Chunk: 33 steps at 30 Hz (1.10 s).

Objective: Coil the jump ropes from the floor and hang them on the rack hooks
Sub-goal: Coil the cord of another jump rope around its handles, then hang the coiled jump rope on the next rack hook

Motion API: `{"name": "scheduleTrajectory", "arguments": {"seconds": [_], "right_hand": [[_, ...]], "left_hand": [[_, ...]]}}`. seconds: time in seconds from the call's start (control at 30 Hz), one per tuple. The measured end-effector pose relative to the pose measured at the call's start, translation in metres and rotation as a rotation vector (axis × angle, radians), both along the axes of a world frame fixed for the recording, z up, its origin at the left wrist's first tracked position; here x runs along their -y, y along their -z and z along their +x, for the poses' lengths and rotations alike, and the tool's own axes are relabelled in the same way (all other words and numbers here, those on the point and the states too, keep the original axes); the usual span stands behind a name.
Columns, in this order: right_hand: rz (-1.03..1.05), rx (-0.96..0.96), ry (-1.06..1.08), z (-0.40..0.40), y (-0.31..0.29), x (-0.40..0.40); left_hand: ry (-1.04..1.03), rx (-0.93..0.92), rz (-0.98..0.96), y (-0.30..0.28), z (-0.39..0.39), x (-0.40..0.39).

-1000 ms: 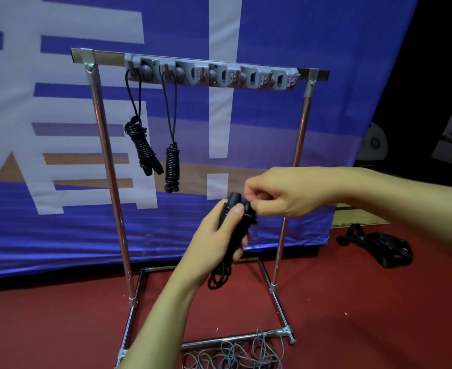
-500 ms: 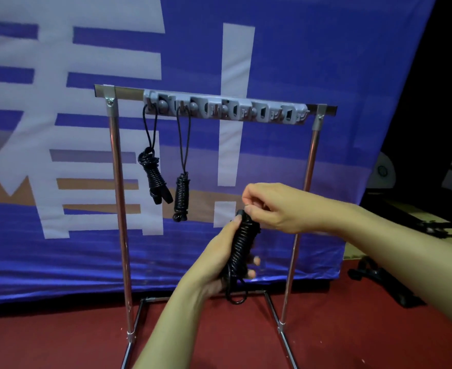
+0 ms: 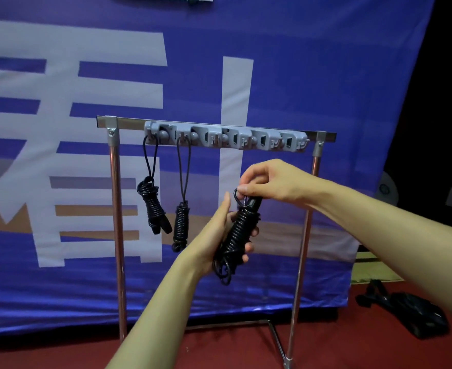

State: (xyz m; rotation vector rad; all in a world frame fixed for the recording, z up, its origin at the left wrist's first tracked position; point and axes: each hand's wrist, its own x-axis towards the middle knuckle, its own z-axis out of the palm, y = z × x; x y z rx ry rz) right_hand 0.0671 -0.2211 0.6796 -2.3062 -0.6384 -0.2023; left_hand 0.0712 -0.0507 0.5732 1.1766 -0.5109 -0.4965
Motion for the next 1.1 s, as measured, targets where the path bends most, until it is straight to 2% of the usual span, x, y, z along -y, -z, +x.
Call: {"name": "scheduleTrajectory", "arguments": {"seconds": [0.13, 0.2, 0.3, 0.4, 0.57, 0.67, 0.8, 0.9, 1.1], "right_hand": [[-0.064, 0.016, 0.06, 0.003, -0.01, -0.007], [-0.066, 0.093, 0.07, 0.002, -0.017, -0.014], [0.022, 0.231, 0.09, 0.011, -0.024, -0.025], [0.091, 0.288, 0.116, 0.031, -0.029, -0.033], [-0.142, 0.442, 0.201, 0.062, -0.041, -0.038], [-0.226, 0.502, 0.268, 0.079, -0.056, -0.043], [-0.148, 0.58, 0.359, 0.105, -0.062, -0.048], [-0.102, 0.641, 0.373, 0.115, -0.064, -0.054], [-0.153, 0.623, 0.369, 0.128, -0.068, -0.062]], "left_hand": [[-0.073, 0.252, 0.099, 0.001, 0.001, 0.002], [-0.095, 0.276, 0.1, -0.001, 0.003, 0.002], [-0.024, 0.269, 0.075, -0.013, 0.013, -0.003], [0.013, 0.302, 0.105, -0.027, 0.031, -0.01], [-0.205, 0.425, 0.219, -0.039, 0.07, -0.027], [-0.326, 0.574, 0.307, -0.054, 0.091, -0.026], [-0.54, 0.801, 0.478, -0.066, 0.117, -0.017], [-0.648, 0.852, 0.547, -0.068, 0.133, -0.014], [-0.661, 0.831, 0.451, -0.055, 0.155, -0.01]]}}
